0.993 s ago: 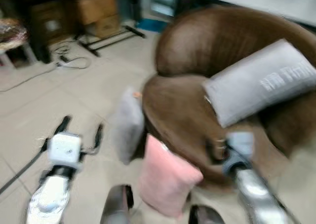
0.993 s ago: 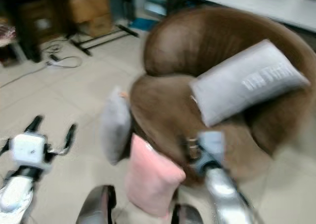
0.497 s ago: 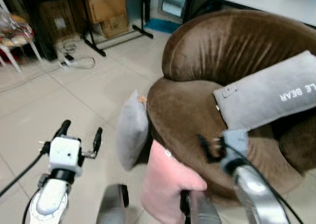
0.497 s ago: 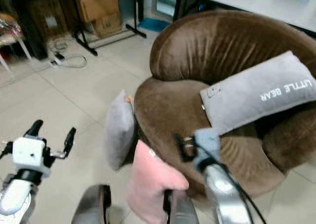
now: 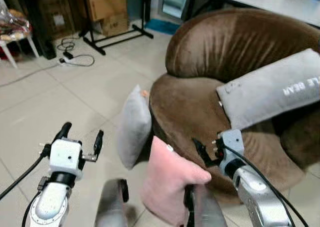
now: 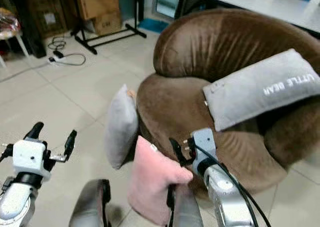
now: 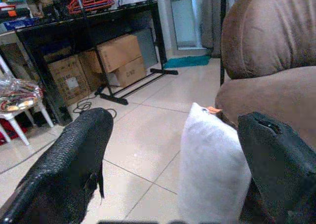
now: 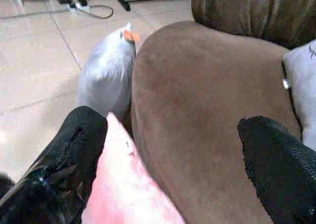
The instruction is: Move the pillow to the sofa from floor
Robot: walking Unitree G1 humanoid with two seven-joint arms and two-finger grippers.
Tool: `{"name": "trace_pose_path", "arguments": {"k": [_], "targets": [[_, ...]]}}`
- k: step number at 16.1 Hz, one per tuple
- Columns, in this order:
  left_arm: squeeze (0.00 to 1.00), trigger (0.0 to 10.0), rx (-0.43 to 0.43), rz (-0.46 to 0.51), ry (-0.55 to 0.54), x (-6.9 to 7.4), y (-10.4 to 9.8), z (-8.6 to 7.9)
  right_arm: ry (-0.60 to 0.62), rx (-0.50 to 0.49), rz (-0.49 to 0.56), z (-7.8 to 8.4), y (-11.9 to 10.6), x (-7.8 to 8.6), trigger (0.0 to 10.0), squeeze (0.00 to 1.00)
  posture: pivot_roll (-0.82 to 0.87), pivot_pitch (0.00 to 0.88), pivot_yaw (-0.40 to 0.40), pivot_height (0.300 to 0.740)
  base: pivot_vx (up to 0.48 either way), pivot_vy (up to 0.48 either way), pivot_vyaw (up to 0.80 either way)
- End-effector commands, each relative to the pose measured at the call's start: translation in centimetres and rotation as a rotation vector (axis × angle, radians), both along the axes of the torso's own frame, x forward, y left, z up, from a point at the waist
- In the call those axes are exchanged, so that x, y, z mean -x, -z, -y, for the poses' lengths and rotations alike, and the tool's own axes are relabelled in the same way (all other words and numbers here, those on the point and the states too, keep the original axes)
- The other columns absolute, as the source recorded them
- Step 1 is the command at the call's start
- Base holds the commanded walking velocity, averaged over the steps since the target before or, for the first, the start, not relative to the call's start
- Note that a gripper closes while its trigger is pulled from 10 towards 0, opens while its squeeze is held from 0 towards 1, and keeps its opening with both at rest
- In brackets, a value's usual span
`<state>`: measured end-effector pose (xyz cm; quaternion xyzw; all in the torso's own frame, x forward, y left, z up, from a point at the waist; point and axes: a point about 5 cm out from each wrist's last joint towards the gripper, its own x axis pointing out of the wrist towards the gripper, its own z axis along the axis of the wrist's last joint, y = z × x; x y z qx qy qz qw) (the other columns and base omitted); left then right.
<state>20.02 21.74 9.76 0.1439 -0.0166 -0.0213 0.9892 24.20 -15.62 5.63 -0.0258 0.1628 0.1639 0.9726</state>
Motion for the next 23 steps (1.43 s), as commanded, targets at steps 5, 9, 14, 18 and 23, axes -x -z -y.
{"name": "trace_pose_path", "arguments": {"k": [5, 9, 14, 18, 23], "targets": [[0.00, 10.0, 0.000, -0.015, 0.034, 0.1, 0.2, 0.5, -0.061, 0.018, -0.012, -0.2, 0.3, -0.4, 10.0, 1.00, 0.03, 0.000, -0.078, 0.510, 0.000, 0.000, 0.00], [0.00, 10.0, 0.001, -0.046, 0.090, 0.0, 0.4, 0.5, -0.114, 0.037, -0.020, -0.9, 0.9, -1.5, 10.0, 1.00, 0.03, 0.021, -0.072, 0.495, 0.000, 0.000, 0.00], [0.00, 10.0, -0.007, -0.073, 0.216, -0.2, 0.0, 0.4, -0.257, 0.161, -0.101, -2.8, 2.8, -3.3, 10.0, 1.00, 0.05, 0.061, -0.076, 0.495, 0.000, 0.000, 0.00], [0.00, 10.0, -0.026, -0.178, 0.401, 0.2, -0.1, 0.4, -0.306, 0.244, -0.150, -5.2, 4.6, -4.6, 10.0, 0.00, 0.07, 0.133, -0.062, 0.495, 0.000, 0.000, 0.00], [0.00, 10.0, -0.057, -0.288, 0.544, 1.6, 0.1, 0.5, -0.239, 0.311, -0.098, -7.2, 4.4, -5.9, 10.0, 0.00, 0.11, 0.200, -0.066, 0.495, 0.000, 0.000, 0.00]]}}
